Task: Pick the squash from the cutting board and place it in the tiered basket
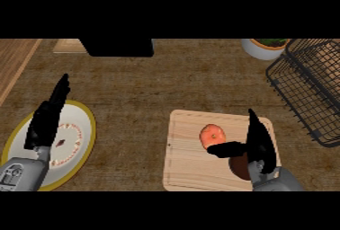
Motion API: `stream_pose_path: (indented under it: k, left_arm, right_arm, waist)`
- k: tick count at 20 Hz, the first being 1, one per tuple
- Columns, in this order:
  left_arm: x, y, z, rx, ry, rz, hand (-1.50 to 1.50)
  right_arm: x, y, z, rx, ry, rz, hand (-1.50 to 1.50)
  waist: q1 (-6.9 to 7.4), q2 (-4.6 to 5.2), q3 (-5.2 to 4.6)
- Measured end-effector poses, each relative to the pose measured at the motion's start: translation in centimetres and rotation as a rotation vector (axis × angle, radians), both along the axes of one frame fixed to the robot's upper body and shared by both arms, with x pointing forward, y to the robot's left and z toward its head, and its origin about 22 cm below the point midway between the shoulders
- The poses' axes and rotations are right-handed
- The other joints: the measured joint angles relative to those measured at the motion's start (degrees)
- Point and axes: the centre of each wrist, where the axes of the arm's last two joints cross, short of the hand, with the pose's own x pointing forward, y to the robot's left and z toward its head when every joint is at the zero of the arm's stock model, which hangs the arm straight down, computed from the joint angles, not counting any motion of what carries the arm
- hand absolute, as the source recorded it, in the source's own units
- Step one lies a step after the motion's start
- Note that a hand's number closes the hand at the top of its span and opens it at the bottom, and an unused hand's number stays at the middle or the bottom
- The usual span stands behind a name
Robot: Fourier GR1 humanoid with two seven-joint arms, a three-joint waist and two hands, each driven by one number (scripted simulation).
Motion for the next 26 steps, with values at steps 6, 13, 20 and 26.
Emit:
stream_pose_path:
  k: [6,13,20,26]
  left_arm:
    - [-0.6,0.7,0.0,0.009,0.001,0.009,0.0]
    - [-0.7,0.6,-0.5,-0.001,0.0,0.014,0.0]
    - [-0.8,0.8,-0.6,0.007,-0.005,0.017,0.0]
    - [-0.4,0.4,-0.3,0.003,-0.006,0.007,0.0]
  right_arm:
    - [1.0,1.1,-0.6,-0.066,0.025,0.013,-1.5]
    - [1.4,3.0,-0.8,-0.106,0.039,0.031,-1.5]
    - [1.4,3.5,-1.9,-0.098,0.089,0.025,-1.5]
    - [1.7,3.6,-2.7,-0.103,0.121,0.023,-1.5]
  waist:
    - [-0.24,-0.13,0.03]
    - [-0.67,-0.15,0.06]
    - [-0.55,-0.07,0.11]
    - [-0.38,0.01,0.16]
